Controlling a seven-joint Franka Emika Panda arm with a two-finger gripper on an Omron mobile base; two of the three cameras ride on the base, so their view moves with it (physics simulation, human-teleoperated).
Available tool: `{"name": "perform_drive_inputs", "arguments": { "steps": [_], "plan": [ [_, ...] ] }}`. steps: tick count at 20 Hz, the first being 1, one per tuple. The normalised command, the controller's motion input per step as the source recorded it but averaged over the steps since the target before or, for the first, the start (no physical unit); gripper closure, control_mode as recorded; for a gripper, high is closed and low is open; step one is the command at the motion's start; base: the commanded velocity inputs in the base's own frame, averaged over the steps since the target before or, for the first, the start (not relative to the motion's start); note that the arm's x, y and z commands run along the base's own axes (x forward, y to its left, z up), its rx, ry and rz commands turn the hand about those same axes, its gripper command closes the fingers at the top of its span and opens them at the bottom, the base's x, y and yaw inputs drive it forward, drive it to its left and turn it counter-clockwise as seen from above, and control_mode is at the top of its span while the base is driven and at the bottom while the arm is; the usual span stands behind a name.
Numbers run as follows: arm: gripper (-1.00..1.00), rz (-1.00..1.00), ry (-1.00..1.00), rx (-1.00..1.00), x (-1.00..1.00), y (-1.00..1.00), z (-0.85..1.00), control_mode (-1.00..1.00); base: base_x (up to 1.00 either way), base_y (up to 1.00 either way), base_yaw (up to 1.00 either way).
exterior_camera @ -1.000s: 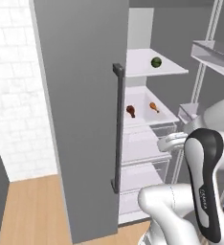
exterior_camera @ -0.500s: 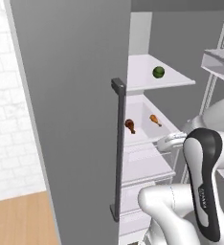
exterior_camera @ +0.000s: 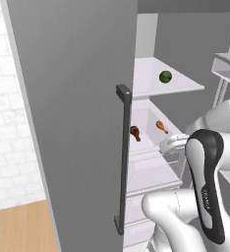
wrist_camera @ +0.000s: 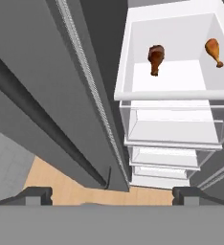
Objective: Place one avocado and one chicken drumstick in each tupperware on the nearby counter, to pack two identical lunches.
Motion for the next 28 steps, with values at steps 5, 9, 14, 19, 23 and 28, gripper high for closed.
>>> {"name": "perform_drive_inputs", "arguments": {
  "steps": [5,9,14,19,23,28],
  "plan": [
    [-1.00,0.00,0.00,0.00,0.50,-0.06,-0.28,-1.00,0.00,0.00,0.00],
    [-1.00,0.00,0.00,-0.02,0.69,0.00,-0.40,-1.00,0.00,0.00,0.00],
    [-1.00,0.03,0.00,-0.02,0.65,-0.11,-0.43,-1.00,0.00,0.00,0.00],
    [-1.00,0.07,0.00,0.00,0.53,-0.21,-0.16,-1.00,0.00,0.00,0.00],
    [-1.00,0.09,0.00,0.00,0.53,-0.05,-0.12,-1.00,0.00,0.00,0.00],
    [-1.00,0.03,0.00,0.00,0.56,0.00,-0.17,-1.00,0.00,0.00,0.00]
  ]
}}
